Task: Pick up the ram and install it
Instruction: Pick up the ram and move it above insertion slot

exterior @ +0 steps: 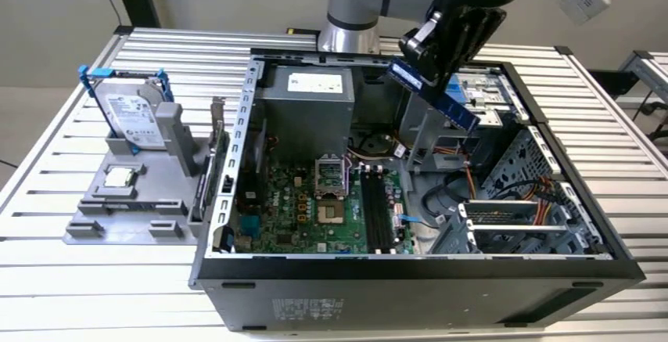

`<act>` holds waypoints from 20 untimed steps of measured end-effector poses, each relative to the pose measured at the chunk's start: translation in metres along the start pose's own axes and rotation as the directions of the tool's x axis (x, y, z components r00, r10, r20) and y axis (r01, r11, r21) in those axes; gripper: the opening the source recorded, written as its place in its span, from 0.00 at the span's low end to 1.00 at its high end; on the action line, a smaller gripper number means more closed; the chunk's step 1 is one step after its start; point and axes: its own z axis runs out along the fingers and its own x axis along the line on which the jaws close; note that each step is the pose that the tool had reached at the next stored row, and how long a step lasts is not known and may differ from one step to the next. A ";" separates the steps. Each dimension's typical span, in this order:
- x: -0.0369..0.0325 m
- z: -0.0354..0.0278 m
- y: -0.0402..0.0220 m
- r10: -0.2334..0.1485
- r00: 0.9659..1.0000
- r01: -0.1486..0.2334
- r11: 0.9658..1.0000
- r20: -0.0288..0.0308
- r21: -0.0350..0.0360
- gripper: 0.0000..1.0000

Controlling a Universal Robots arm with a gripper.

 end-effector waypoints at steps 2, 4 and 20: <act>0.0000 0.0000 0.0000 0.036 0.999 -0.036 0.999 0.001 0.002 0.00; 0.0000 0.0000 0.0000 0.072 0.997 -0.072 0.997 0.002 0.004 0.00; 0.0000 0.0001 0.0000 0.355 0.935 -0.355 0.935 0.015 0.019 0.00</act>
